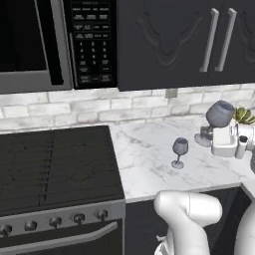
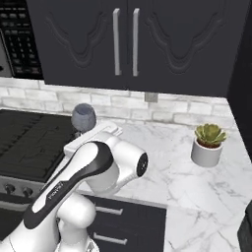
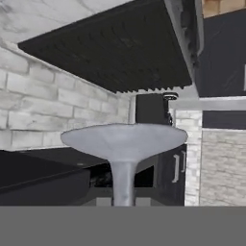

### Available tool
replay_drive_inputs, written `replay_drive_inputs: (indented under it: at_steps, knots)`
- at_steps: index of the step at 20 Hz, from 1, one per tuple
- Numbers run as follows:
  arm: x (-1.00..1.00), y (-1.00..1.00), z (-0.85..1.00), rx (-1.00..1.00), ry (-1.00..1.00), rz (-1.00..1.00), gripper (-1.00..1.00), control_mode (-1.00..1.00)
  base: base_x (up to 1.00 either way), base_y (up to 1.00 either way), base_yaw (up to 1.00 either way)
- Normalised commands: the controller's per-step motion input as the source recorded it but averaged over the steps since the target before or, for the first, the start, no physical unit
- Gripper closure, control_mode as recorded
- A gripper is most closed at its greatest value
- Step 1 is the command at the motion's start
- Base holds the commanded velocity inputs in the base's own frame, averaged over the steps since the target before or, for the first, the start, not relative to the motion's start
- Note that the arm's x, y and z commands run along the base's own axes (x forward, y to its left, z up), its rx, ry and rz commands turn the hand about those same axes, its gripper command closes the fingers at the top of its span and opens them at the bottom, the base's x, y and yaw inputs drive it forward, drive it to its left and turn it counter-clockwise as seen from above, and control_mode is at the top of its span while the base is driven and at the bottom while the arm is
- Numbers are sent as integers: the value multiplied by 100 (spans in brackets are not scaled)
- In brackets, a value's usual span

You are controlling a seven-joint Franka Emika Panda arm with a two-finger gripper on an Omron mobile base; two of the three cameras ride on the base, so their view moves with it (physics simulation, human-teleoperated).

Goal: Retrieve the wine glasses from the counter and place one next to each plate.

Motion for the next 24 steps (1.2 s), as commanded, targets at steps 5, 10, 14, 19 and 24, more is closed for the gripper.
replay_drive_inputs:
  at_steps: [5,10,14,19,24]
  knots:
    - [0,0,0,0,0,0,100,100,-58,94,36]
    - [0,0,0,0,0,0,100,100,0,5,100]
    - [0,0,0,0,0,0,100,100,0,0,100]
    - [0,0,0,0,0,0,100,100,0,0,100]
    - [0,0,0,0,0,0,100,100,0,12,99]
